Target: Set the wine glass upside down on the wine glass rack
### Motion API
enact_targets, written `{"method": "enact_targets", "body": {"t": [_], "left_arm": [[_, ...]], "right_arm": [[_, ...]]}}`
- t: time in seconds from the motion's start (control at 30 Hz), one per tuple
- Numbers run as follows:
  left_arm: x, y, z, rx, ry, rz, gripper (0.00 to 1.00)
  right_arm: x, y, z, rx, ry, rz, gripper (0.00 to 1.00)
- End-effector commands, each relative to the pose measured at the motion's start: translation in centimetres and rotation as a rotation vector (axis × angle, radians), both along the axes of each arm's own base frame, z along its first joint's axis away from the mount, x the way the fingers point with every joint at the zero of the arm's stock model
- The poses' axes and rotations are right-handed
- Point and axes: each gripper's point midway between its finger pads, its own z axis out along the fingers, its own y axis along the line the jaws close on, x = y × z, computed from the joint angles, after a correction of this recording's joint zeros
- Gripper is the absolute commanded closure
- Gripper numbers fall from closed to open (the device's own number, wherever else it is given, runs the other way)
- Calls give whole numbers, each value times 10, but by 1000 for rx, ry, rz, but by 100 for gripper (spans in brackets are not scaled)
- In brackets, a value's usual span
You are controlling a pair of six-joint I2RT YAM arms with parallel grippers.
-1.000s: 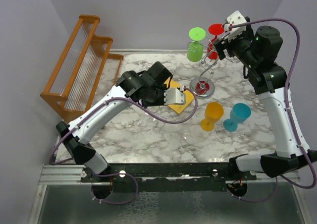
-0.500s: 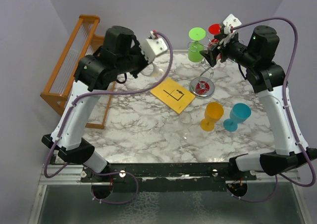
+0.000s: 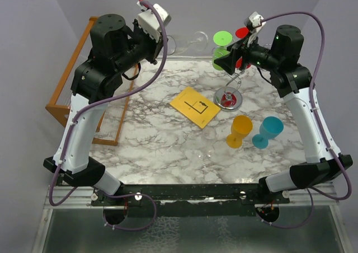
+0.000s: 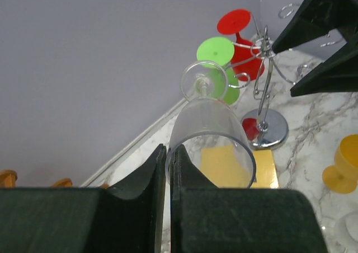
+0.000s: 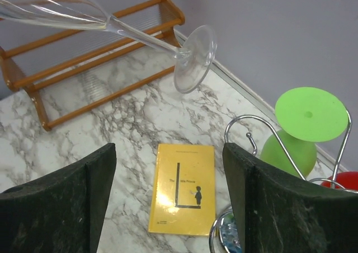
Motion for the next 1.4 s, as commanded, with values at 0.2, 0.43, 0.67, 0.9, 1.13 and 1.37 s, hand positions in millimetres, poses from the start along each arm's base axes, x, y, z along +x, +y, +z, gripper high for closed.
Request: {"method": "enact_targets", "body": {"t": [0.2,0.43,0.67,0.9,1.13,1.37], "left_arm": [[-19,-23,59,-218,-94,-140,100],[-24,-25,59,-227,-78,-167,100],[-27,-24,58,-232,-67,-180,100],[-28,-24,56,-232,-59,-187,100],[-27,-26,53,-237,-43,-194,100],[-27,-25,53,-244,-38,-191,100]], "right_arm": [[23,-2,25,182,66,-122,34],[27,4,29,246,119,-118,47],[28,9,30,280,147,-87,61],[28,9,34,291,145,-69,76],[27,7,38,294,131,-65,78],[28,2,41,289,109,-74,91]]}}
